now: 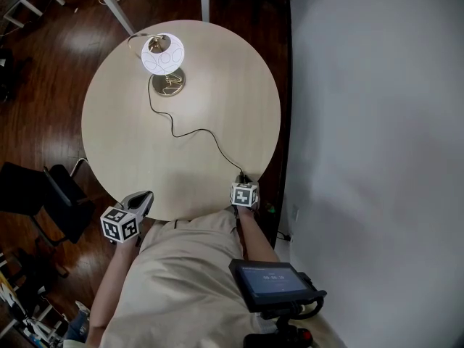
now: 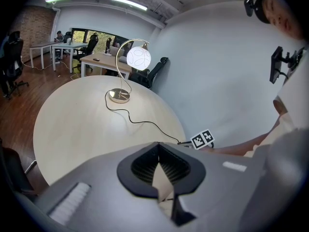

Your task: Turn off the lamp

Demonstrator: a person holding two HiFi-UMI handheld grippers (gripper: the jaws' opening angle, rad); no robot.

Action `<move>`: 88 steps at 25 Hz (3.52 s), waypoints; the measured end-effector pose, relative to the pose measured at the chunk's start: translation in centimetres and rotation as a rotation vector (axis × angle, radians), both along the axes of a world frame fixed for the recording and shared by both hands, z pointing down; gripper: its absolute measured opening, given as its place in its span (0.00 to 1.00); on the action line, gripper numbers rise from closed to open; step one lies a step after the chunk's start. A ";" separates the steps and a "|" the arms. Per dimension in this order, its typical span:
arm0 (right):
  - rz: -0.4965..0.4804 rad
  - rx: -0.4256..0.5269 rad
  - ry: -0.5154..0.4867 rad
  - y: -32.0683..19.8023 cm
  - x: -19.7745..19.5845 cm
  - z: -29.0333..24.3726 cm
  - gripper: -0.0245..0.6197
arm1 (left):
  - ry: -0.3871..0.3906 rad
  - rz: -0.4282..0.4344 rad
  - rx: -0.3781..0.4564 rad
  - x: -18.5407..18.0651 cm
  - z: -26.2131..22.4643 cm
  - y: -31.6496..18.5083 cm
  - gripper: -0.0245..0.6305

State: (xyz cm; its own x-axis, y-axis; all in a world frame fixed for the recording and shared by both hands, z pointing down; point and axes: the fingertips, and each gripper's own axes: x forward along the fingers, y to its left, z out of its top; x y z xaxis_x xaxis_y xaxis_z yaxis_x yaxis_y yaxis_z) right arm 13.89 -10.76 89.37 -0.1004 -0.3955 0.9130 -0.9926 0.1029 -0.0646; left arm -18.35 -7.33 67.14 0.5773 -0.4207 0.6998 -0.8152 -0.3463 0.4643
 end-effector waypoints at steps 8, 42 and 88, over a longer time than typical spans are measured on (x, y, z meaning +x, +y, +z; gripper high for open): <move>-0.017 -0.021 0.031 -0.1 -0.1 0.5 0.18 | -0.002 -0.008 0.008 -0.1 -0.1 0.3 0.04; -0.082 0.119 0.105 -0.6 0.4 -2.8 0.30 | -0.011 -0.015 0.000 1.9 -0.6 5.3 0.04; -0.153 0.557 0.062 13.3 -21.1 -24.5 0.12 | 0.203 0.016 0.195 -14.5 -0.4 16.9 0.04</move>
State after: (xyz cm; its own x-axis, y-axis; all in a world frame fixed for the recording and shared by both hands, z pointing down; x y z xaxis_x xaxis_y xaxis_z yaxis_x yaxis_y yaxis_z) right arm -7.17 2.58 64.91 -0.1474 -0.8031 0.5774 -0.9640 0.2474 0.0980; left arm -32.90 9.60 66.76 0.7053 -0.5256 0.4756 -0.7058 -0.4576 0.5408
